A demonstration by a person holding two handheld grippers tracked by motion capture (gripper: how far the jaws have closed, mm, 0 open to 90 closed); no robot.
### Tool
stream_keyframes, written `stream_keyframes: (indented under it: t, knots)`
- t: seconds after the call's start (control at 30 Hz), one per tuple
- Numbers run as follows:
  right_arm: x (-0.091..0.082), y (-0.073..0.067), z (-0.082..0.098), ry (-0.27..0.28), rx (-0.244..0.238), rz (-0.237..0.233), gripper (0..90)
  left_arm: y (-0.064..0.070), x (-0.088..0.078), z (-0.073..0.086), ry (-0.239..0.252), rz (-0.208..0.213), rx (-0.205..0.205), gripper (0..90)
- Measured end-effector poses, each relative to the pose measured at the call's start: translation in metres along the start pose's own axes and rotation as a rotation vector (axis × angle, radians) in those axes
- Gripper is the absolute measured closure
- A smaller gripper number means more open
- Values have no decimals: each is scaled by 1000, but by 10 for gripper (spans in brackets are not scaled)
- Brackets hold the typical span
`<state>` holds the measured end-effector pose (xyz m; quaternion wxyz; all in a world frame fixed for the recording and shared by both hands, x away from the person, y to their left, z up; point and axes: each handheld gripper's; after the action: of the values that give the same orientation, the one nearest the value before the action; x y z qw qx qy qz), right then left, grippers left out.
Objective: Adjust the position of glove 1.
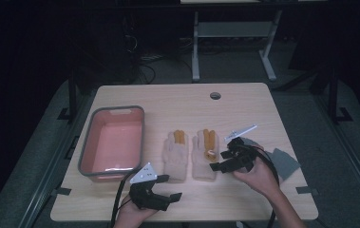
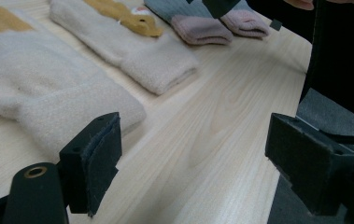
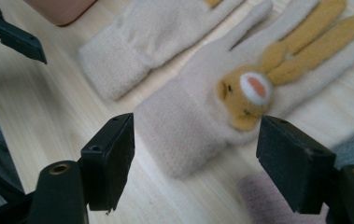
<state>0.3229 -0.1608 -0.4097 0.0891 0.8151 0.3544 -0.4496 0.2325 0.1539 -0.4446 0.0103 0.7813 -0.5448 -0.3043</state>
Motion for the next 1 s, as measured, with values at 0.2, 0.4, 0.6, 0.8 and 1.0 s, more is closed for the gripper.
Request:
stream_keyframes:
  t: [0.2, 0.4, 0.6, 0.8, 1.0]
  knots:
    - [2, 0, -10, -5, -14, 12, 273, 1, -1, -1, 6, -6, 8, 186]
    - [7, 0, -20, -10, -38, 21, 274, 1, -1, -1, 3, -10, 13, 185]
    - [17, -2, -29, -43, -49, 36, 283, 0, 0, -1, -12, -9, 11, 185]
    - [27, -1, -38, -64, -63, 55, 307, -1, 0, -1, -7, -13, 7, 185]
    - [39, 3, -39, -109, -66, 78, 330, -1, -1, -1, -5, -14, 7, 185]
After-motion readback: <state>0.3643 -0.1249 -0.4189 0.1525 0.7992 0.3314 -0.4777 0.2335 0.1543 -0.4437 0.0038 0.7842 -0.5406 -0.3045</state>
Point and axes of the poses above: each handheld gripper's, and its own axes: x roughly forward along the jaws, z roughly out of its underside, y roughly to its right, and after that the axes turned 8 degrees about z, right-handed
